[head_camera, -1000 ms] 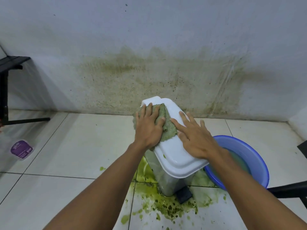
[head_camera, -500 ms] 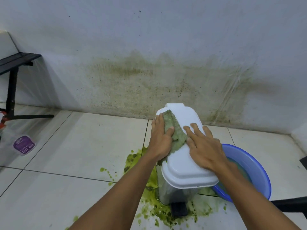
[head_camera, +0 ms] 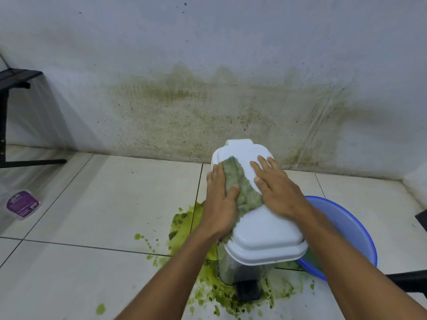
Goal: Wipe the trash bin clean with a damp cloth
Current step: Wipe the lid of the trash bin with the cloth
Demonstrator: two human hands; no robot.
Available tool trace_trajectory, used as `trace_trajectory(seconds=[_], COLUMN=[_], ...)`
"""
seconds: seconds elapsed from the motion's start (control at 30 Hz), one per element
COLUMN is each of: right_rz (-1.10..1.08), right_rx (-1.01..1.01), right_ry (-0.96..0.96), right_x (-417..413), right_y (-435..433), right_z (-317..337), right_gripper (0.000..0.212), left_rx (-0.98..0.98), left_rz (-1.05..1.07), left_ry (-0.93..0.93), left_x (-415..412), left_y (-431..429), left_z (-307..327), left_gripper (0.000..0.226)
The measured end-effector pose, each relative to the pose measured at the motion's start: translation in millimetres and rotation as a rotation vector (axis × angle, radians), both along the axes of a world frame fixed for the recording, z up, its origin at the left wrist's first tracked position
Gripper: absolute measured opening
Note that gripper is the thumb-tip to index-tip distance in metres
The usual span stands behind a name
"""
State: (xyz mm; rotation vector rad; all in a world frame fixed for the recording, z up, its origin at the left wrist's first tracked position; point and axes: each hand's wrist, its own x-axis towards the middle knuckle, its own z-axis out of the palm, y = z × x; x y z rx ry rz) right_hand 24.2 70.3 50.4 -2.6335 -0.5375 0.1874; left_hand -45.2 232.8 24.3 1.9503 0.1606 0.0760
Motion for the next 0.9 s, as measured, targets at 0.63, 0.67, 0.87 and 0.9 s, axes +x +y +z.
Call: trace_trajectory(seconds=[0.63,0.67,0.87,0.9], right_rz=[0.004,0.007,-0.008,-0.011], right_rx=[-0.097,-0.098,-0.08,-0.073], right_ry=[-0.036,-0.035,-0.025,-0.021], right_x=[-6,-6,-5,-5], right_y=[3,3,3,3], right_z=[4,4,3,3], right_gripper=[0.051,0.051,0.05,0.05], left_rx=[-0.087,-0.112,0.013,0.028], left_rz=[0.072,0.112,0.095,0.087], left_ry=[-0.071,-0.074,0.021,0.036], left_x=[-25,-24,46,51], left_y=[-10,-10,12,12], left_z=[-9,-7,10,13], left_gripper=[0.068,0.069,0.067,0.066])
